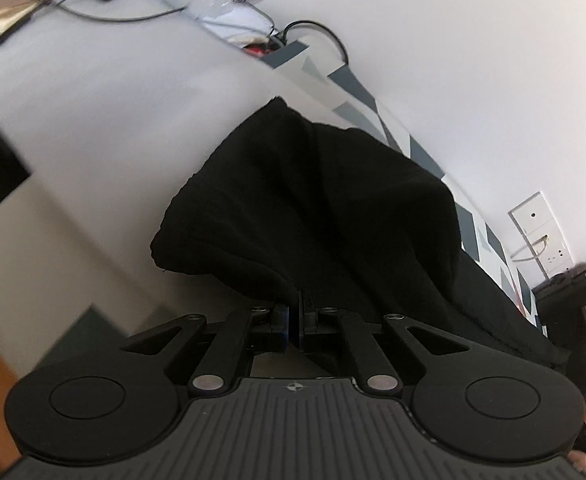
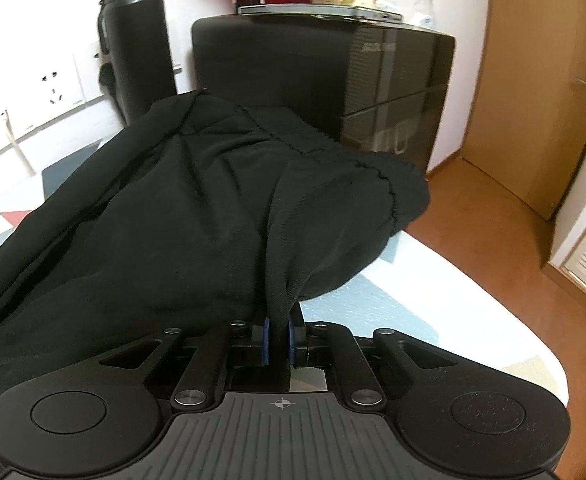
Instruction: Fold clothes
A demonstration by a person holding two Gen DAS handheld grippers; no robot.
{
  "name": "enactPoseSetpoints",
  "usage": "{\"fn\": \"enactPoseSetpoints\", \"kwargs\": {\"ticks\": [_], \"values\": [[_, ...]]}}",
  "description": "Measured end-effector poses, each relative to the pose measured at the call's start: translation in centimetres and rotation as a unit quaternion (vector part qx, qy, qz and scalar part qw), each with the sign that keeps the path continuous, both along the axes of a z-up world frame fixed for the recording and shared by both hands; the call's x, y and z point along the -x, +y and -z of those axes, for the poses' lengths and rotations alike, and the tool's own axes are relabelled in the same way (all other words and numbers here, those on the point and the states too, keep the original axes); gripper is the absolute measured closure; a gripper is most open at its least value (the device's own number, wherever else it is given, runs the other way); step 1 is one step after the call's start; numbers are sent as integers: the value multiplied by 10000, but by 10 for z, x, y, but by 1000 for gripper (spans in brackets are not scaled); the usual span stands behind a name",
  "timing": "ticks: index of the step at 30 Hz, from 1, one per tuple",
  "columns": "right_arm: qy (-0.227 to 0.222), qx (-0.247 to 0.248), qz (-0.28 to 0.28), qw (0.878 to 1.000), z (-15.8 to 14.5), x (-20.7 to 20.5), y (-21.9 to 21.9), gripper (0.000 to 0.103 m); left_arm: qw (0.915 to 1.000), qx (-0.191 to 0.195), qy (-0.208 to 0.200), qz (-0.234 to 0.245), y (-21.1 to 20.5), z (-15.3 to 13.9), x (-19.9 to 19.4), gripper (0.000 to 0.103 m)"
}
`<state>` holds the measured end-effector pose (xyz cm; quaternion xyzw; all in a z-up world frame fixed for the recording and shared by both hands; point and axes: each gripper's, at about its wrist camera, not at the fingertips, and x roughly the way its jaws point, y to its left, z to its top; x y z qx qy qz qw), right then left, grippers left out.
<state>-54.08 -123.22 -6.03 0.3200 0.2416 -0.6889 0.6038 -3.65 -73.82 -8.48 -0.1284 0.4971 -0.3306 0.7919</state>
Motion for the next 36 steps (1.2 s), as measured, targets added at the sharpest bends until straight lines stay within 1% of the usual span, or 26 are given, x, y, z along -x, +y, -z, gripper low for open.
{"fn": "enactPoseSetpoints", "kwargs": {"ticks": [2, 3, 4, 5, 7, 8, 10, 11, 12, 13, 16, 18, 20, 21, 23, 24, 25, 26, 27, 29, 31, 33, 36], "values": [[17, -58, 135, 9999, -2, 0, 3, 83, 10000, -3, 6, 40, 5, 2, 4, 98], [2, -50, 186, 9998, -4, 0, 7, 70, 10000, -7, 18, 68, 7, 3, 4, 97], [-16, -37, 234, 9997, -7, -1, 11, 60, 9999, -14, 42, 104, 7, 3, 3, 95], [-36, 25, 222, 9997, -11, -1, 19, 57, 9999, -31, 40, 143, 8, 3, 2, 94], [-30, 129, 182, 9997, -18, -4, 37, 45, 9997, -29, -106, 236, 10, -1, 2, 87], [-13, 162, 152, 9998, -21, -6, 45, 43, 9994, -31, -207, 280, 11, -4, 2, 84], [-14, 231, 50, 9997, -25, -11, 62, 37, 9984, -74, -438, 357, 15, -11, 2, 73], [-32, 268, -25, 9996, -26, -16, 70, 34, 9978, -83, -535, 373, 17, -14, 2, 69], [-51, 304, -100, 9995, -27, -20, 78, 28, 9977, -64, -592, 339, 21, -16, 1, 62], [-70, 340, -174, 9992, -28, -24, 86, 22, 9976, -31, -628, 276, 26, -19, 0, 57], [-163, 407, -474, 9979, -27, -39, 101, 14, 9974, 32, -725, -28, 42, -26, -2, 53], [-155, 427, -704, 9965, -25, -50, 102, 11, 9966, 59, -779, -257, 51, -30, -2, 53], [-137, 499, -902, 9946, -26, -61, 101, 9, 9955, 39, -880, -361, 55, -36, -3, 53], [-124, 568, -979, 9935, -27, -65, 99, 8, 9949, -10, -940, -362, 55, -40, -4, 53], [-97, 705, -1134, 9910, -30, -74, 95, 6, 9938, -192, -1069, -254, 47, -49, -5, 49], [-83, 773, -1212, 9896, -32, -79, 93, 2, 9930, -277, -1144, -99, 40, -54, -4, 43], [-70, 841, -1289, 9881, -33, -84, 91, 1, 9916, -365, -1238, 117, 31, -58, -3, 40], [-95, 926, -1381, 9860, -35, -86, 92, 1, 9885, -488, -1376, 393, 20, -63, 0, 39], [-77, 942, -1495, 9842, -33, -88, 91, 1, 9832, -661, -1551, 703, 6, -66, 4, 39], [-26, 916, -1718, 9809, -28, -93, 89, 1, 9689, -1001, -1914, 1206, -20, -68, 13, 39], [3, 808, -1843, 9795, -19, -97, 86, 1, 9514, -1275, -2245, 1681, -48, -66, 21, 39], [-43, 672, -1831, 9808, -12, -98, 85, 1, 9386, -1463, -2408, 1991, -73, -60, 23, 39], [-144, 563, -1744, 9830, -9, -97, 92, 1, 9224, -1604, -2613, 2351, -104, -47, 20, 39]]}}
